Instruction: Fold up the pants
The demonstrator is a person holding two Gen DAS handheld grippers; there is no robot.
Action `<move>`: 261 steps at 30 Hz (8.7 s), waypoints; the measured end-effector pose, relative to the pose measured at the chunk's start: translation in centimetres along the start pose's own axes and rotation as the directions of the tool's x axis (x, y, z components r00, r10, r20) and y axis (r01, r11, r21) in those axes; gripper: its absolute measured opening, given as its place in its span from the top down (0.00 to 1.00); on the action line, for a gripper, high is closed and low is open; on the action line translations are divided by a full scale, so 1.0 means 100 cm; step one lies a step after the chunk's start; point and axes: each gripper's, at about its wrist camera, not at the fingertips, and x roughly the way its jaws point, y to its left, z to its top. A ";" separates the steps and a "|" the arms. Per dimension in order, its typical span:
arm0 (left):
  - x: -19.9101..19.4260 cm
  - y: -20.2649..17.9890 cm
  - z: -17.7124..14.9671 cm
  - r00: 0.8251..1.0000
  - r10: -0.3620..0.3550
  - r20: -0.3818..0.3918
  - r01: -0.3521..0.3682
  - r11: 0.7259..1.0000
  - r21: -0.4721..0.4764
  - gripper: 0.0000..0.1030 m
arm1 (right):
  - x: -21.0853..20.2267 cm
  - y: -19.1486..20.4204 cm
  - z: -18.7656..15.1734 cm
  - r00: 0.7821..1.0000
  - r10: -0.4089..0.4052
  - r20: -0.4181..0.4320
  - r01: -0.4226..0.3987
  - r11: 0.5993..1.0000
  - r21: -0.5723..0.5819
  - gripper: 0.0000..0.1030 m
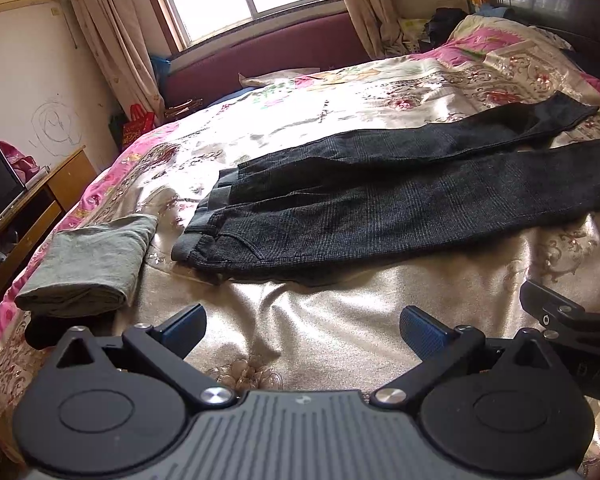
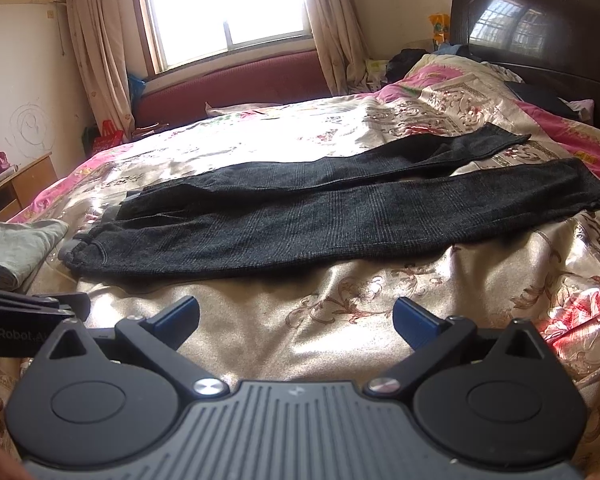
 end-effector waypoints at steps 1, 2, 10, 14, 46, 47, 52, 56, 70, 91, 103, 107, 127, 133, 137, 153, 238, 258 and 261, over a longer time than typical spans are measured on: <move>0.000 0.000 0.000 1.000 0.000 0.001 0.000 1.000 0.000 0.00 | 0.000 0.000 0.000 1.000 0.001 -0.001 -0.001 1.000 0.001 0.01; 0.000 0.000 0.000 1.000 0.000 0.001 0.000 1.000 0.000 0.00 | 0.000 0.000 0.000 1.000 0.003 -0.001 -0.003 1.000 0.001 0.01; 0.000 0.001 -0.001 1.000 0.004 0.002 -0.004 1.000 0.001 0.00 | 0.000 -0.002 0.001 1.000 0.011 -0.004 -0.011 1.000 0.002 0.01; -0.002 0.001 -0.002 1.000 0.007 0.004 -0.007 1.000 0.005 0.00 | 0.000 -0.002 0.001 1.000 0.014 -0.004 -0.014 1.000 0.002 0.01; 0.027 0.033 0.024 0.987 -0.148 0.066 0.142 0.986 0.088 0.00 | 0.004 0.019 0.037 0.997 0.067 -0.043 -0.074 0.976 -0.205 0.01; 0.031 0.038 0.028 0.987 -0.147 0.071 0.140 0.986 0.093 0.00 | 0.011 0.019 0.042 0.995 0.079 -0.056 -0.089 0.971 -0.221 0.01; 0.075 0.065 0.063 0.985 -0.155 0.079 0.144 0.981 0.126 0.00 | 0.059 0.023 0.083 0.986 0.136 -0.097 -0.158 0.946 -0.283 0.02; 0.136 0.083 0.098 0.984 -0.166 0.070 0.151 0.971 0.184 0.00 | 0.121 0.026 0.130 0.971 0.188 -0.151 -0.227 0.921 -0.317 0.10; 0.314 0.172 0.198 0.965 -0.245 -0.096 0.254 0.962 0.095 0.09 | 0.340 0.100 0.233 0.912 0.160 -0.378 -0.361 0.748 -0.556 0.20; 0.455 0.168 0.224 0.833 -0.420 -0.361 0.500 0.850 0.164 0.22 | 0.483 0.103 0.236 0.742 0.141 -0.655 -0.582 0.621 -0.525 0.19; 0.439 0.153 0.226 0.842 -0.373 -0.391 0.502 0.806 0.313 0.44 | 0.479 0.097 0.256 0.700 0.133 -0.702 -0.600 0.642 -0.478 0.82; 0.426 0.155 0.227 0.869 -0.350 -0.350 0.466 0.815 0.344 0.68 | 0.464 0.104 0.254 0.738 0.095 -0.668 -0.566 0.627 -0.536 0.92; 0.209 0.217 0.177 0.899 -0.411 -0.150 0.437 0.851 0.292 0.74 | 0.201 0.113 0.272 0.802 0.232 -0.551 -0.526 0.712 -0.465 0.94; 0.226 0.191 0.089 0.906 -0.327 -0.267 0.403 0.859 0.316 0.79 | 0.205 0.115 0.161 0.732 0.185 -0.656 -0.535 0.753 -0.385 0.94; 0.225 0.184 0.055 0.907 -0.301 -0.294 0.390 0.865 0.317 0.79 | 0.217 0.122 0.107 0.743 0.109 -0.660 -0.519 0.717 -0.466 0.93; 0.223 0.208 0.073 0.916 -0.359 -0.181 0.374 0.926 0.056 0.39 | 0.205 0.107 0.102 0.768 0.066 -0.637 -0.512 0.661 -0.548 0.92; 0.127 -0.200 0.125 0.724 -0.556 -0.407 0.688 0.541 0.485 0.77 | 0.170 -0.227 0.164 0.771 -0.395 -0.500 -0.048 0.746 -0.664 0.97; 0.120 -0.191 0.123 0.716 -0.571 -0.401 0.698 0.574 0.429 0.76 | 0.232 -0.117 0.174 0.911 -0.151 -0.383 -0.153 0.739 -0.656 0.76; 0.119 -0.184 0.124 0.719 -0.575 -0.392 0.695 0.584 0.419 0.76 | 0.244 -0.126 0.175 0.910 -0.225 -0.348 -0.062 0.756 -0.652 0.97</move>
